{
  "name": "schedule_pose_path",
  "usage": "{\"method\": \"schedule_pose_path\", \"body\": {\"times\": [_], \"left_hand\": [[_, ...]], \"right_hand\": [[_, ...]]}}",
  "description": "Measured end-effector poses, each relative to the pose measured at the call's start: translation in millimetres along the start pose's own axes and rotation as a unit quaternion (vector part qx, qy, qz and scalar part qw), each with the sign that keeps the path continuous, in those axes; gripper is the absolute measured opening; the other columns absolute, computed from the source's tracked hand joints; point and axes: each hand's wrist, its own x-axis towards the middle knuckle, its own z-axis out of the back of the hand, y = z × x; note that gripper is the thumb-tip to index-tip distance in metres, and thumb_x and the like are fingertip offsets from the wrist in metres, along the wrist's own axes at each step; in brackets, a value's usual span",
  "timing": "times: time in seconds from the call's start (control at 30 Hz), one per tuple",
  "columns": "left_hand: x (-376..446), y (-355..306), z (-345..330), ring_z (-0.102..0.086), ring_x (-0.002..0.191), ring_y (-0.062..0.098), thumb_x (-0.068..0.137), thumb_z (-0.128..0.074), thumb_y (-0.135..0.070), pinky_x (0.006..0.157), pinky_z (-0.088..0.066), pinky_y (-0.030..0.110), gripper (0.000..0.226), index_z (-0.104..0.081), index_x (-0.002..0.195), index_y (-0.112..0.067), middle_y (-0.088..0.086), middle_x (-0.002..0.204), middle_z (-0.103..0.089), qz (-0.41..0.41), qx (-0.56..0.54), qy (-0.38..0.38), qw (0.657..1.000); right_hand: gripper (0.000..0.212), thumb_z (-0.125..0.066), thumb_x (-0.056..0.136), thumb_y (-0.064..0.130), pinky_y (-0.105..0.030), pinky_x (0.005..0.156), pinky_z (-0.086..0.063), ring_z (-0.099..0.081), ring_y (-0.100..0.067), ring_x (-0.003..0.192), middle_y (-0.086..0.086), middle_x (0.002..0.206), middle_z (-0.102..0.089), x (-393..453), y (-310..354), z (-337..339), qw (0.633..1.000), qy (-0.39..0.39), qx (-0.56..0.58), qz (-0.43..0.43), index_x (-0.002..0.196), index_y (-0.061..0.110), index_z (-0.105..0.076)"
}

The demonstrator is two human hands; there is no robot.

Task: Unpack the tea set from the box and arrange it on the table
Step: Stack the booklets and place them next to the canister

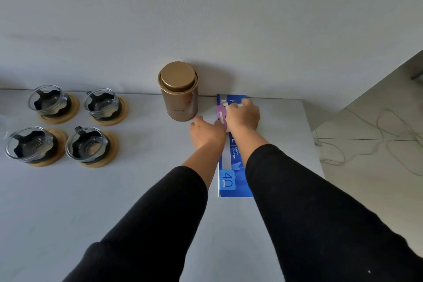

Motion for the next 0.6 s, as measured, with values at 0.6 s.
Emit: {"method": "schedule_pose_path", "body": {"times": [0.6], "left_hand": [[67.9,-5.6,85.2,-0.052,0.120,0.017,0.064,-0.082,-0.030,0.090,-0.041,0.022,0.087,-0.035,0.137,-0.020,-0.003,0.132,-0.051,-0.216,-0.087,-0.019,0.972]], "right_hand": [[0.087,-0.070,0.065,0.062,-0.041,0.101,-0.042,-0.035,-0.023,0.129,-0.004,0.132,-0.040,-29.9,100.3,-36.6,0.936,0.039,-0.228,0.267,0.134,0.015,-0.045]]}}
